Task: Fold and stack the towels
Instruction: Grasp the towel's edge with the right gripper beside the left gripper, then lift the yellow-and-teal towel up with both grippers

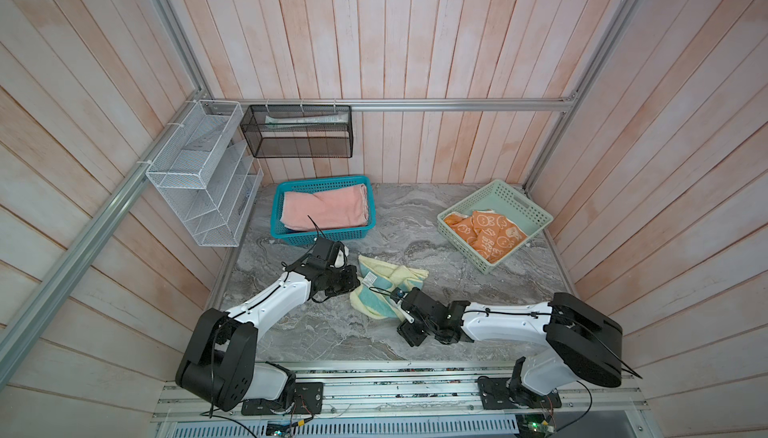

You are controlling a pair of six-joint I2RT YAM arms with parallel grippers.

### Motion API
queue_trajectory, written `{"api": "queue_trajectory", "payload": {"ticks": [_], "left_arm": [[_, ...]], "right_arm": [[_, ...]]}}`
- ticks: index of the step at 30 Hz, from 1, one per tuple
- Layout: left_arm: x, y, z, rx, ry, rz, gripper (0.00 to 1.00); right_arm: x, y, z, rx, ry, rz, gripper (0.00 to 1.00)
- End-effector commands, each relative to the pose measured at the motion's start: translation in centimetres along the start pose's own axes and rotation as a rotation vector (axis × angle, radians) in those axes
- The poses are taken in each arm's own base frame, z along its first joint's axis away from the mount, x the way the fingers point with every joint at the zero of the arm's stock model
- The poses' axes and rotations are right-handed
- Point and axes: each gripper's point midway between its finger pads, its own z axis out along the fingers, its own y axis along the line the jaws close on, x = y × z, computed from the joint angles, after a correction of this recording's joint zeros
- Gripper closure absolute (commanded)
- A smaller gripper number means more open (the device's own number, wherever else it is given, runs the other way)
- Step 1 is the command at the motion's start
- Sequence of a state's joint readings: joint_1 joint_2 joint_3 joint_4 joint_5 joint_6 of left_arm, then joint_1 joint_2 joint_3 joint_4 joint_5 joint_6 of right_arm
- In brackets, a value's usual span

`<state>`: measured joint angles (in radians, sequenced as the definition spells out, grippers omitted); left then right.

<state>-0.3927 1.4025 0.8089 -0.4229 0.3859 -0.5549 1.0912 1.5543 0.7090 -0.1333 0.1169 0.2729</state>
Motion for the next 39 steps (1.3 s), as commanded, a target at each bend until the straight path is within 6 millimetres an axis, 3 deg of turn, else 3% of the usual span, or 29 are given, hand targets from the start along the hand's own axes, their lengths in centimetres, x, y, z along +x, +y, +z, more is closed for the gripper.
{"api": "queue_trajectory", "payload": {"ticks": [1, 3, 5, 10, 15, 20, 23, 26, 28, 31, 34, 36, 39], "left_arm": [[-1.3, -1.1, -1.3, 0.014, -0.037, 0.016, 1.00], [-2.0, -1.9, -2.3, 0.028, -0.069, 0.042, 1.00], [-3.1, -3.4, -3.8, 0.061, -0.114, 0.083, 1.00], [-6.4, -8.5, -9.2, 0.166, -0.264, 0.219, 1.00], [-8.7, -14.8, -16.4, 0.247, -0.436, 0.405, 1.00], [-7.9, -21.7, -23.4, 0.298, -0.567, 0.605, 1.00], [-7.0, -24.8, -27.2, 0.343, -0.643, 0.671, 1.00], [-6.1, -27.2, -30.8, 0.395, -0.715, 0.717, 1.00], [-5.5, -28.5, -32.5, 0.430, -0.738, 0.737, 1.00], [-5.3, -29.6, -34.1, 0.450, -0.748, 0.735, 1.00], [-6.1, -29.5, -33.9, 0.421, -0.750, 0.704, 1.00], [-7.2, -28.8, -33.2, 0.359, -0.750, 0.667, 1.00], [-9.8, -26.8, -31.2, 0.287, -0.711, 0.590, 1.00]], "right_arm": [[0.1, -2.3, -0.2, 0.152, 0.014, 0.009, 0.64], [-0.7, -3.2, -1.5, 0.207, -0.023, 0.008, 0.87], [-1.7, -4.3, -3.2, 0.263, -0.071, 0.012, 1.00], [-6.5, -6.3, -9.9, 0.371, -0.255, 0.023, 1.00], [-12.1, -8.1, -19.8, 0.477, -0.473, 0.009, 1.00], [-15.8, -9.3, -31.2, 0.518, -0.672, -0.001, 1.00], [-17.5, -9.4, -37.7, 0.506, -0.769, -0.009, 1.00], [-18.8, -9.5, -43.1, 0.491, -0.825, -0.017, 1.00], [-19.5, -9.4, -45.6, 0.476, -0.837, -0.027, 1.00], [-20.3, -9.4, -48.3, 0.472, -0.838, -0.025, 1.00], [-21.0, -9.9, -49.3, 0.504, -0.809, -0.008, 1.00], [-21.7, -10.8, -49.1, 0.535, -0.774, 0.015, 1.00], [-22.8, -13.4, -46.4, 0.513, -0.707, 0.054, 1.00]]}}
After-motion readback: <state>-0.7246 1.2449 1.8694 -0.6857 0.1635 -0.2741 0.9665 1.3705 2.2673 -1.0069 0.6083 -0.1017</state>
